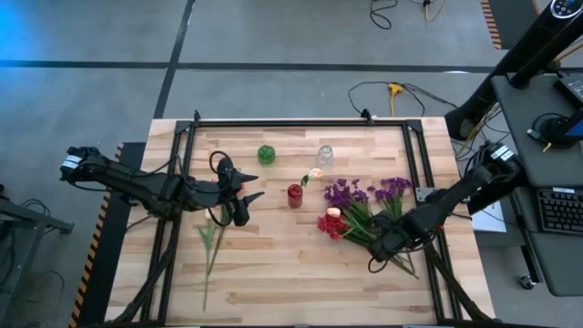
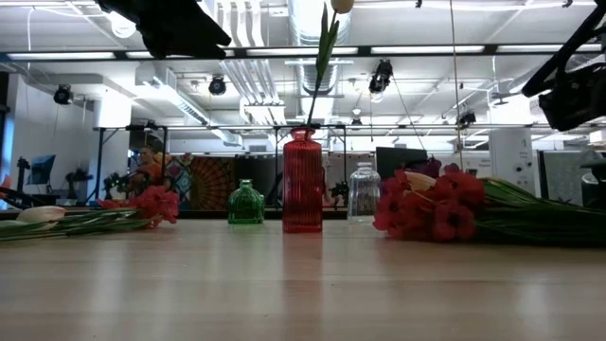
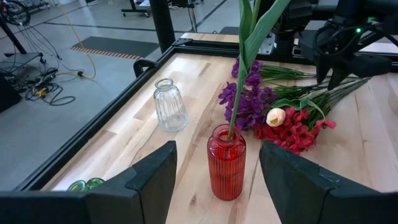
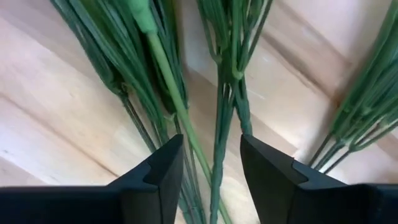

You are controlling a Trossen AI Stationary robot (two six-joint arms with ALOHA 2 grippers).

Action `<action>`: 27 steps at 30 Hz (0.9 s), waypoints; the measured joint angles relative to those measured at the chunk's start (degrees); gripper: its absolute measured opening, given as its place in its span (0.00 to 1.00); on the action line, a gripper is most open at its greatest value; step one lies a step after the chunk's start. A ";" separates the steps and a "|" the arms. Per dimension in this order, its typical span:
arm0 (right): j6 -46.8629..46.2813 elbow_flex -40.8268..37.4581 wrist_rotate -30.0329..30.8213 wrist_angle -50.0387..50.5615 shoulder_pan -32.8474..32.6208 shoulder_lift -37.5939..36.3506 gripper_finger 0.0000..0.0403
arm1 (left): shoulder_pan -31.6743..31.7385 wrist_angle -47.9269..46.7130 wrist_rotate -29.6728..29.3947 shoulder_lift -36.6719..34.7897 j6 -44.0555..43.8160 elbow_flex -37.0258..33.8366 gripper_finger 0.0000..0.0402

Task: Sort flowers into vase by color
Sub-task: Put the purple flowers into the transparent vase

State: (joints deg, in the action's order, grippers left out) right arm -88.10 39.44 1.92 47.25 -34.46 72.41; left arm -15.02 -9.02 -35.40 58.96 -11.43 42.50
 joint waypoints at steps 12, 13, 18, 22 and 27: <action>-0.02 -0.45 1.62 -0.02 0.00 0.88 0.34 | -0.01 0.00 0.00 0.00 0.00 0.00 0.53; -0.15 -0.58 1.63 -0.19 0.00 1.06 0.33 | -0.01 0.00 0.00 0.00 0.00 0.00 0.53; -0.91 -1.38 1.88 -0.69 0.00 1.92 0.29 | 0.00 0.00 -0.01 0.00 0.00 0.00 0.53; -0.91 -1.98 2.67 -1.34 0.00 2.03 0.25 | -0.01 0.00 -0.02 0.00 0.01 0.00 0.53; -0.91 -2.29 3.85 -1.28 0.00 2.51 0.17 | 0.00 0.00 -0.02 0.00 0.01 0.00 0.53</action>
State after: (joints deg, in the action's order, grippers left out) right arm -89.01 37.15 5.77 45.97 -34.46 74.91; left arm -15.01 -9.02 -35.42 58.96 -11.42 42.50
